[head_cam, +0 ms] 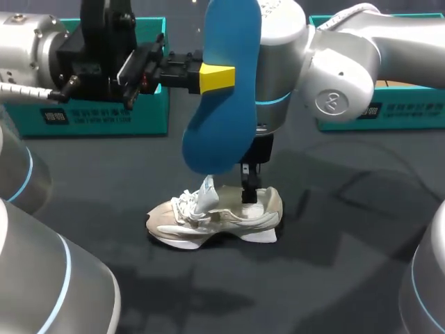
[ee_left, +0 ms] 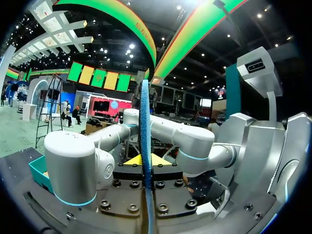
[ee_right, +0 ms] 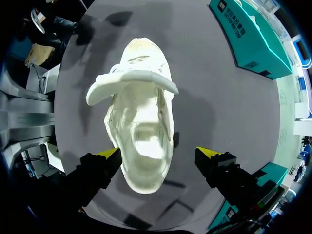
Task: Take the shoe out of the shoebox, open the shoe tongue, remove and reinsert the insole, then place the shoe into the shoebox
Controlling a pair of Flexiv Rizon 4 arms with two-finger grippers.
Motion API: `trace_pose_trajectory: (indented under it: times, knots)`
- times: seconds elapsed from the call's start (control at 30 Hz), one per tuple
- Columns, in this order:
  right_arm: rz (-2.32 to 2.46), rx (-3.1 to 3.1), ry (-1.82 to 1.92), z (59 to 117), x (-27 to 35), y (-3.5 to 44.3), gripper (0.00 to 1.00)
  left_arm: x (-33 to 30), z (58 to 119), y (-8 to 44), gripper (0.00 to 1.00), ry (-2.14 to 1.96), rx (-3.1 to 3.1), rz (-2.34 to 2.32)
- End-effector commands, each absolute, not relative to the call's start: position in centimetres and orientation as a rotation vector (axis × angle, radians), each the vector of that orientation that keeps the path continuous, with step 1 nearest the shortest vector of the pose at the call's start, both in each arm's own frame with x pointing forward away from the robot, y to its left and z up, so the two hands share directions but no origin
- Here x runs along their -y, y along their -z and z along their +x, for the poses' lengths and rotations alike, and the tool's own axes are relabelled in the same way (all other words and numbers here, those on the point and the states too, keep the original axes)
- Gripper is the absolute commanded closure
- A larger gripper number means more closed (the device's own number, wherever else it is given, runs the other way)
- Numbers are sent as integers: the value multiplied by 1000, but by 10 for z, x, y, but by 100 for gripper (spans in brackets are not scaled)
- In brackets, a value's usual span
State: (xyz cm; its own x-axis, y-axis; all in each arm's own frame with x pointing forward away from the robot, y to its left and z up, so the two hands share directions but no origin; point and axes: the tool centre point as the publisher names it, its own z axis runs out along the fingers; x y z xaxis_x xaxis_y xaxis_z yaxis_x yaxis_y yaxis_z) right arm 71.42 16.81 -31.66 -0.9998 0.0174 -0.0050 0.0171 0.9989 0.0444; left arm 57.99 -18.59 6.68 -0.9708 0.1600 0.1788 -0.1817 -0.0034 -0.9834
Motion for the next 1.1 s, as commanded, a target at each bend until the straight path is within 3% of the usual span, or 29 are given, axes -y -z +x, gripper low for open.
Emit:
trace_pose_trajectory:
  times: [0.03, 1.1]
  knots:
    - [31, -3128, -79, 714, -164, 316, 0, 187, 579, -66, 100, -2069, 2033, 24]
    - [60, -3081, -104, 754, -181, 364, 0, 187, 579, -66, 100, -2069, 2033, 24]
